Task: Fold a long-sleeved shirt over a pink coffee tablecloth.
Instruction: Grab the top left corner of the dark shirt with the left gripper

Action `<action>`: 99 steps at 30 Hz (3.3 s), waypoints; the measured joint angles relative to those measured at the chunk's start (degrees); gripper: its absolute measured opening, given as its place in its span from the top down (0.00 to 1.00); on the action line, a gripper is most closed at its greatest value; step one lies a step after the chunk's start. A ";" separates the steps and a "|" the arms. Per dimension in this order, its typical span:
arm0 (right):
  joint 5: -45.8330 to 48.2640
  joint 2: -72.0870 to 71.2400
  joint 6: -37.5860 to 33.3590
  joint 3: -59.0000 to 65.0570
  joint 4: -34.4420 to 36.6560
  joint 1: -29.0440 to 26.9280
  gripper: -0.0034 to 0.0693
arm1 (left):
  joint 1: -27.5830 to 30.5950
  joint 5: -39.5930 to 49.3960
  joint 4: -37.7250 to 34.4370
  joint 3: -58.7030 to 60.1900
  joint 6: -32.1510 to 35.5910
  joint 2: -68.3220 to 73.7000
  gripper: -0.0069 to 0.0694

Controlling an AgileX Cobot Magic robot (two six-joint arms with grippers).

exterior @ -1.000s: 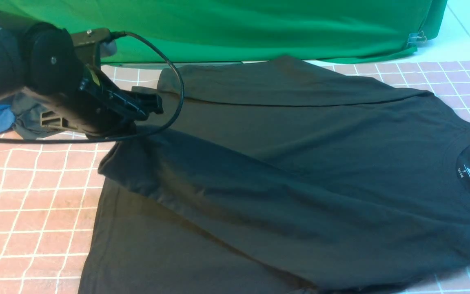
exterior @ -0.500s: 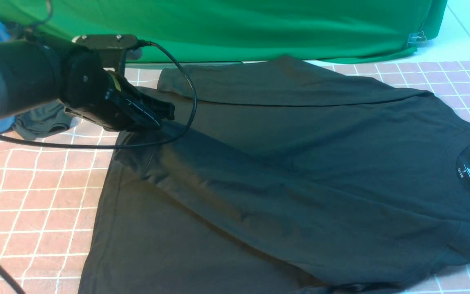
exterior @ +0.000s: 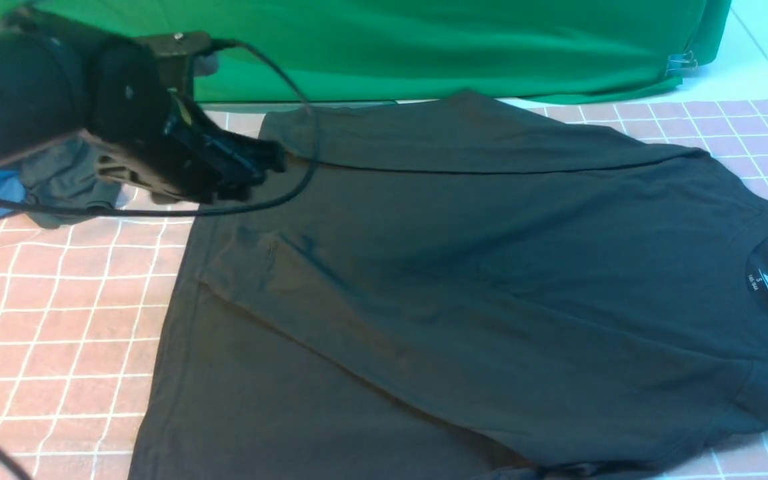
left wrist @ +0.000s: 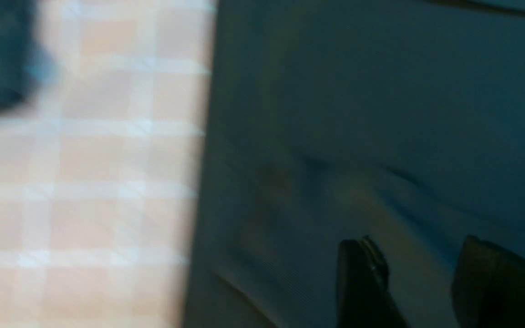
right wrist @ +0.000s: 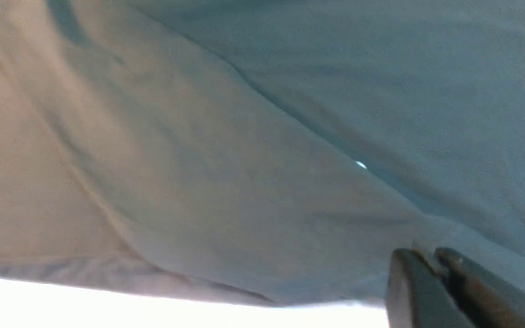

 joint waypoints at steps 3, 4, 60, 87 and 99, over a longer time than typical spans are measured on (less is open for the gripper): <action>0.13 3.51 1.59 -1.79 -4.47 0.00 0.83 | -8.15 5.14 -13.04 1.29 5.92 -1.71 0.75; 0.13 4.06 1.71 -1.95 -5.09 0.00 0.83 | -11.35 5.59 -15.75 1.94 6.39 -1.71 0.81; -4.63 5.43 2.42 -2.19 -4.92 0.00 0.80 | -39.70 -16.64 -25.73 3.39 15.30 11.43 0.89; -4.64 5.43 2.36 -2.19 -4.86 0.00 0.78 | -43.17 -21.79 -15.69 3.39 14.85 17.73 0.63; -4.64 5.43 2.30 -2.19 -4.81 0.00 0.78 | -43.17 -20.84 -13.58 2.10 15.28 17.64 0.88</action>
